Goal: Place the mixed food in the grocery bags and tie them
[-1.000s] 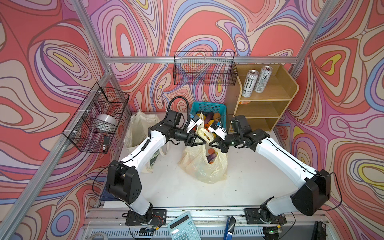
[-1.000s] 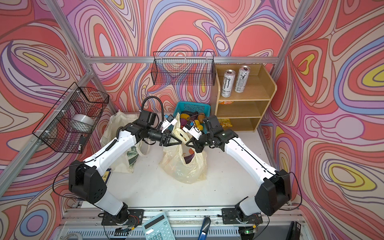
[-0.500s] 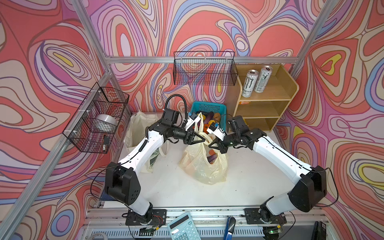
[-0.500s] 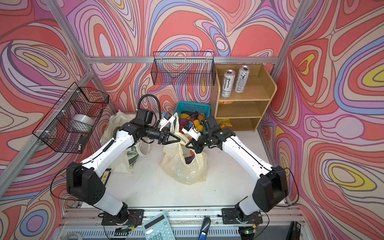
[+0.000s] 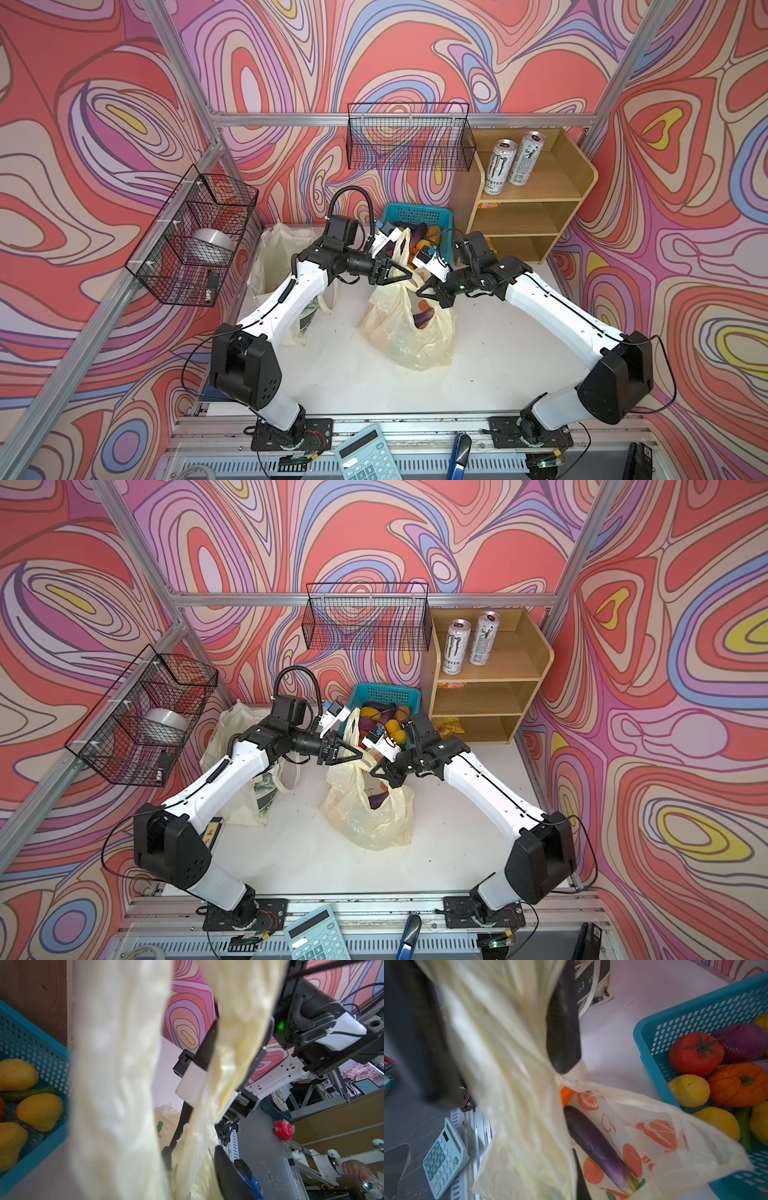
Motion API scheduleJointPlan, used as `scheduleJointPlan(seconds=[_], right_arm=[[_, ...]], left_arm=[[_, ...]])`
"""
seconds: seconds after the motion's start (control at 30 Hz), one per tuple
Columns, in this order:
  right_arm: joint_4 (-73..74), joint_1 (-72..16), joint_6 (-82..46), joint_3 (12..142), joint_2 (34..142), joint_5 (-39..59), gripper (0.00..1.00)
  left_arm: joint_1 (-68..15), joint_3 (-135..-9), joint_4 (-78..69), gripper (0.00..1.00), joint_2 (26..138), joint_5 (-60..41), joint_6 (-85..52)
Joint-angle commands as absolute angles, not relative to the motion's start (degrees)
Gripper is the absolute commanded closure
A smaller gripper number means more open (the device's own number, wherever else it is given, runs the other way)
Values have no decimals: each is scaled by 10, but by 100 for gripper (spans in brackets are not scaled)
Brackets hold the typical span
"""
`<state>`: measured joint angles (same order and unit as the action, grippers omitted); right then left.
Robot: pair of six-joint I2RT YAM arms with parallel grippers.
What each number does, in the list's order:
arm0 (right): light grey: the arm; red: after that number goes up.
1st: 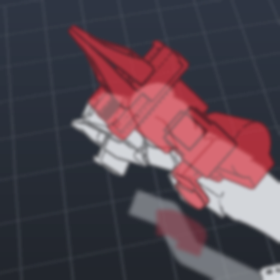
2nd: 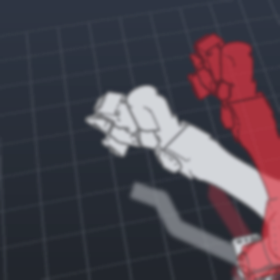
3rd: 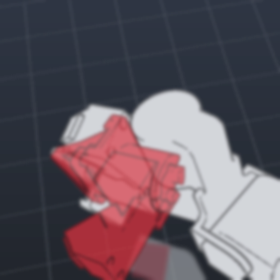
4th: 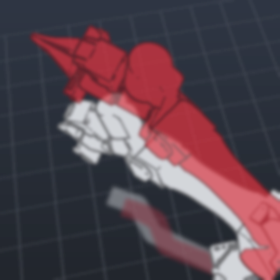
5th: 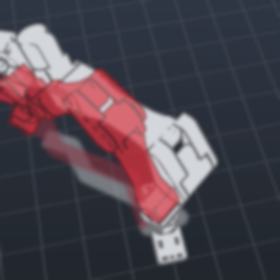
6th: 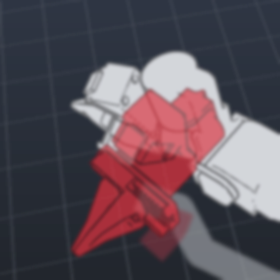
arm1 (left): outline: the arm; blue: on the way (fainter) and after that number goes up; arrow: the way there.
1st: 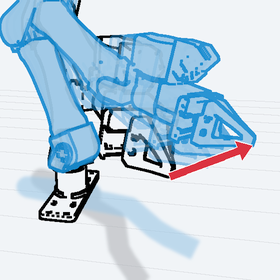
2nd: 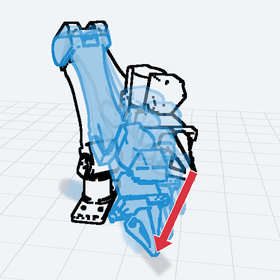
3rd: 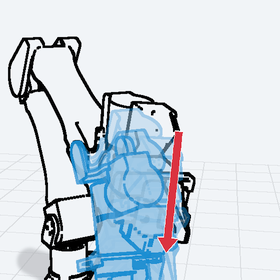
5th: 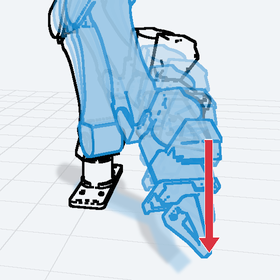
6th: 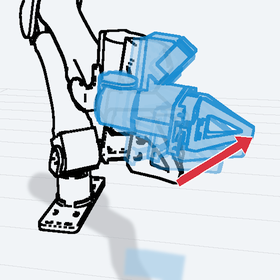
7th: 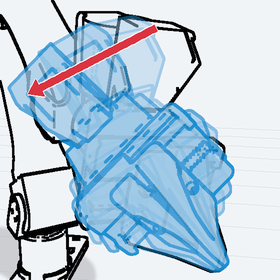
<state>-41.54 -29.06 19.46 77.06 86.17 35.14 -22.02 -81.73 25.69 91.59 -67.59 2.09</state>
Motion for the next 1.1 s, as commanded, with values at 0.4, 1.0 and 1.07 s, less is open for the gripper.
scheduleJointPlan(seconds=[0.4,1.0,1.07], right_arm=[[-363,-290,168,754,823,304,100],[-178,-199,11,683,744,276,100],[-200,-199,16,692,753,286,100]], left_arm=[[-218,-791,231,64,923,-692,15],[-219,-726,164,100,879,-659,-2],[-218,-726,156,100,877,-661,-7]])
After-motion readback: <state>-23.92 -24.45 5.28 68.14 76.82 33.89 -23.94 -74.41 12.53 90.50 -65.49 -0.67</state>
